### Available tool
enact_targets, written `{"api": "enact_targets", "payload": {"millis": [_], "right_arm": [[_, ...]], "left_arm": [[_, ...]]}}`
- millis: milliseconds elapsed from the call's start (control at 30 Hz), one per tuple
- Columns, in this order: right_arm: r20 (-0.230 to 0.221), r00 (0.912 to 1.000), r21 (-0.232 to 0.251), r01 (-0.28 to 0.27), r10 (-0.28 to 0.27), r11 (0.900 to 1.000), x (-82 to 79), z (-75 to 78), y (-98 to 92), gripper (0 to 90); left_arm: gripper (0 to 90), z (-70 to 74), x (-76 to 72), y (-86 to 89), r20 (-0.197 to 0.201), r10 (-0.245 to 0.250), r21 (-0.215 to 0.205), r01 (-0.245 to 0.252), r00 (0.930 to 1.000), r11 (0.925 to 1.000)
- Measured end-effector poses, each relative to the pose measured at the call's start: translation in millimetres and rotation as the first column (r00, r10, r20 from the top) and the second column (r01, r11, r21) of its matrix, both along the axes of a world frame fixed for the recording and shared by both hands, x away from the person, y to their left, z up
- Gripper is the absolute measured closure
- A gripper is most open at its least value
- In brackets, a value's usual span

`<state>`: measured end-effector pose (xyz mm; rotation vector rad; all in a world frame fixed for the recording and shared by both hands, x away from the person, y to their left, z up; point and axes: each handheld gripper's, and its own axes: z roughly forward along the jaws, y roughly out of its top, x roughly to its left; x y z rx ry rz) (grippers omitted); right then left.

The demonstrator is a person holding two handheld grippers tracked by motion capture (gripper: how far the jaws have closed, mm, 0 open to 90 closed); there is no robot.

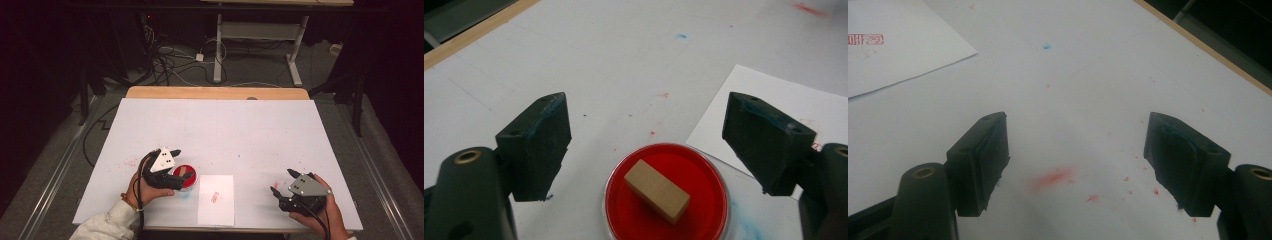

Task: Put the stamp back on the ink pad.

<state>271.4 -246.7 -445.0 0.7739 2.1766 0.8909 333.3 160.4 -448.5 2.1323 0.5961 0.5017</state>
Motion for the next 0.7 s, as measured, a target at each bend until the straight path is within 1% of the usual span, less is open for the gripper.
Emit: {"api": "enact_targets", "payload": {"millis": [67,133,267,500,567,633,700], "right_arm": [[0.000,1.0000,0.002,0.001,-0.001,1.000,0.2,-0.3,-0.3,26.1],[0.000,1.0000,0.008,0.001,-0.001,1.000,0.4,-0.4,-0.7,26.1],[0.008,1.0000,0.022,0.000,0.000,1.000,-0.5,0.8,-1.2,26.1],[0.024,0.9997,0.041,0.006,-0.007,0.999,-2.2,3.4,-3.6,26.1],[0.030,0.9995,0.042,0.008,-0.010,0.999,-2.9,3.8,-4.4,26.1],[0.034,0.9993,0.044,0.012,-0.014,0.999,-3.7,4.5,-5.2,26.1],[0.039,0.9990,0.048,0.019,-0.021,0.999,-4.6,5.3,-6.2,26.1]], "left_arm": [[18.7,1.2,-0.5,-2.2,0.011,-0.006,0.014,0.006,0.9999,0.9999],[18.7,2.9,-0.7,-3.6,0.020,-0.011,0.018,0.010,0.9998,0.9998],[18.7,7.4,-2.4,-5.2,0.045,-0.011,0.041,0.010,0.9989,0.9991],[18.7,15.6,-5.8,-0.5,0.074,0.000,0.048,-0.004,0.9972,0.9989],[18.6,17.3,-6.7,0.1,0.083,0.007,0.066,-0.013,0.9966,0.9977],[18.6,18.7,-7.9,1.3,0.089,0.003,0.069,-0.010,0.9960,0.9976],[18.6,20.4,-9.2,2.9,0.100,0.011,0.077,-0.018,0.9949,0.9968]]}}
